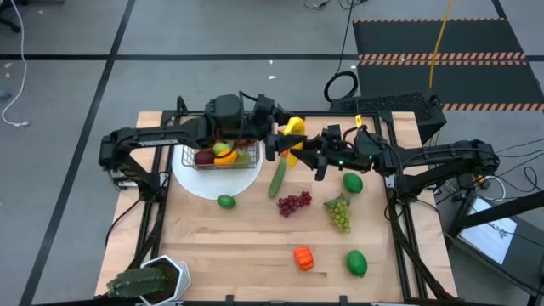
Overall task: Build produce basket
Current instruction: Put the banana into the wired basket, then put the pumpkin into the wired basket
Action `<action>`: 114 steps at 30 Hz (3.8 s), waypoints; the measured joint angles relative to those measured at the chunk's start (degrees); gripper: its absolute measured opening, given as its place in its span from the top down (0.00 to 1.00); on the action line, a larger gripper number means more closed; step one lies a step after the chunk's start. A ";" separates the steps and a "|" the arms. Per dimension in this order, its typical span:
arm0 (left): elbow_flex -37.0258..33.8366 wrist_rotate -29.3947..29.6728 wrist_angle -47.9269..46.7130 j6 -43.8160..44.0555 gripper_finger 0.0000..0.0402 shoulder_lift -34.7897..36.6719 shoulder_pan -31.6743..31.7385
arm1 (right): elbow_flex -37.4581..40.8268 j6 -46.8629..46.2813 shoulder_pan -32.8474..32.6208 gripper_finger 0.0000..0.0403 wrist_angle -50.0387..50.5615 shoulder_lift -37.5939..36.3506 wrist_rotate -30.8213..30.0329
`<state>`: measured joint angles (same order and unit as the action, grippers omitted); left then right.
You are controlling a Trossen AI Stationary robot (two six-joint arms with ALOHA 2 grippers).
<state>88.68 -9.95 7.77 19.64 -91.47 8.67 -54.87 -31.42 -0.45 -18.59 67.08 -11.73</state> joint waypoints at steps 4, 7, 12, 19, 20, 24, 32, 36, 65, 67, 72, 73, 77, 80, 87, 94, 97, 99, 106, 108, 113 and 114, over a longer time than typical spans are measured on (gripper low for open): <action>0.00 -2.27 1.29 0.02 0.20 -1.12 0.06 | 0.00 0.07 0.00 0.62 -0.07 -0.06 0.04; 0.00 -2.41 1.37 -0.21 0.29 -1.06 0.08 | 0.00 -0.34 -0.03 0.62 -0.24 -0.08 0.34; 0.00 -2.38 1.18 -0.62 0.45 -1.06 0.45 | 0.00 -0.68 -0.07 0.62 -0.33 -0.08 0.61; 0.00 -2.86 0.94 -1.71 0.62 -1.05 1.59 | 0.00 -1.14 -0.04 0.58 -1.77 -0.09 0.37; 0.00 -3.15 0.82 -1.13 0.62 -0.91 1.89 | 0.00 -0.88 -0.04 0.55 -1.96 -0.17 0.44; -0.07 -3.89 -0.86 0.21 0.60 1.13 3.47 | 0.00 -0.70 0.13 0.43 -1.84 -1.00 2.05; -0.04 -3.69 -11.99 -4.68 0.62 6.53 8.45 | 0.00 -0.85 0.81 0.25 5.05 -4.23 2.81; 0.02 -3.33 -19.67 -7.69 0.62 9.22 11.46 | 0.00 -0.76 0.87 0.25 9.03 -6.20 2.85; -0.11 19.30 -66.90 -25.53 0.63 10.46 27.11 | 0.00 -0.87 0.92 0.26 20.87 -11.77 1.00; -0.94 19.51 -66.80 -25.53 0.61 10.54 28.38 | 0.00 -0.84 0.92 0.26 20.87 -11.77 -0.18; -5.27 19.48 -66.88 -25.31 0.59 10.47 31.14 | 0.00 -0.59 0.92 0.26 20.81 -11.77 -1.94; -6.24 19.47 -66.88 -25.29 0.59 10.48 31.55 | 0.00 -0.57 0.92 0.26 20.81 -11.77 -1.95; -10.30 19.50 -65.67 -24.75 0.61 10.48 32.64 | 0.00 -0.63 0.92 0.26 20.83 -11.75 -1.95; -13.71 19.50 -63.29 -23.48 0.61 10.46 33.36 | 0.00 -0.52 1.23 0.26 20.83 -11.75 -1.95; -21.12 20.23 -57.03 -23.39 0.58 10.46 34.72 | 0.00 -0.85 3.12 0.26 20.69 -11.75 -1.88; -26.39 20.49 -52.07 -22.91 0.58 10.46 34.81 | 0.00 -0.87 3.91 0.26 20.59 -11.75 -1.79; -28.04 20.59 -50.84 -22.45 0.58 10.46 34.81 | 0.00 -0.87 3.91 0.26 20.59 -11.75 -1.75; -28.59 20.76 -50.28 -22.41 0.58 10.46 34.81 | 0.00 -0.86 3.91 0.26 20.59 -11.75 -1.75; -29.22 22.49 -49.63 -22.18 0.56 10.46 34.81 | 0.00 -0.76 3.91 0.26 20.59 -11.75 -1.75; -29.22 22.49 -49.63 -22.15 0.51 10.46 34.81 | 0.00 -0.72 3.91 0.26 20.59 -11.75 -1.77; -29.22 22.49 -49.63 -22.08 0.35 10.46 34.79 | 0.00 -0.70 4.56 0.26 20.59 -11.75 -1.79; -29.22 22.51 -49.63 -22.01 0.32 10.46 34.75 | 0.00 -0.70 4.80 0.26 20.59 -11.75 -1.78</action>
<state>59.46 12.56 -41.87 -2.38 -81.01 43.42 -54.87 -32.12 4.35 2.00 55.33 -13.51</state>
